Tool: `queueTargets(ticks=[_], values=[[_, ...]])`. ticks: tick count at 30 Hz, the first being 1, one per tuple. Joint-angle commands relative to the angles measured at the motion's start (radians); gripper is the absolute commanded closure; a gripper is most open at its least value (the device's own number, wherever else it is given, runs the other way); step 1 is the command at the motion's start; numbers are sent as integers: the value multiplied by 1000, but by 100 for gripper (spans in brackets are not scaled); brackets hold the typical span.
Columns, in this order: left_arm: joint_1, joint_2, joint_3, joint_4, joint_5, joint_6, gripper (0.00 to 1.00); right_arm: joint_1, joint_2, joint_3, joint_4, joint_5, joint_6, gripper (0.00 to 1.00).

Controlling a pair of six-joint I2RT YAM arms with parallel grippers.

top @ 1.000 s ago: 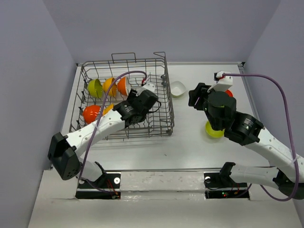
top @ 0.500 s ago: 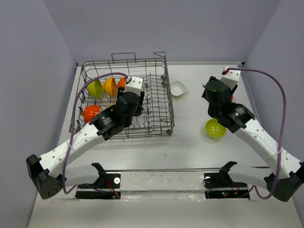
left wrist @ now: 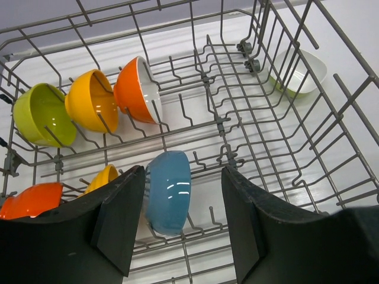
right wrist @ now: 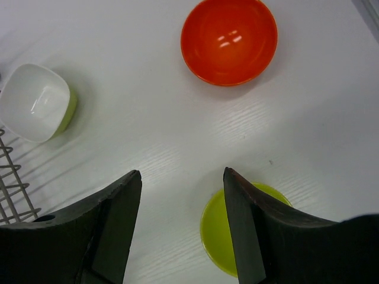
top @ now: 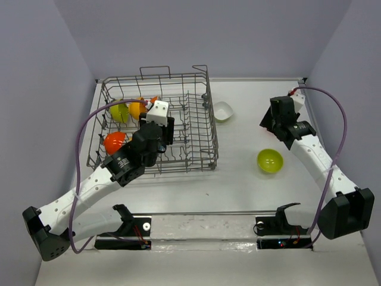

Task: Load the bowls into the dish rack
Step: Pick up the bowl from the center of the board.

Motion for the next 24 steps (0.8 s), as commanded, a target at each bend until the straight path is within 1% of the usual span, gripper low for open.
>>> queueTargets(ticks=[1, 5, 7, 15, 24], values=[[-2, -12, -19, 71, 1, 3, 35, -114, -8, -47, 57, -226, 43, 37], [3, -9, -21, 77, -2, 14, 35, -164, -17, -70, 77, -276, 63, 37], [4, -4, -27, 82, 7, 12, 35, -191, -22, -81, 75, -270, 74, 37], [9, 3, -33, 91, 20, 18, 34, -210, -58, -140, 80, -256, 94, 36], [11, 20, -34, 89, 35, 20, 34, -242, -140, -231, 63, -205, 117, 36]])
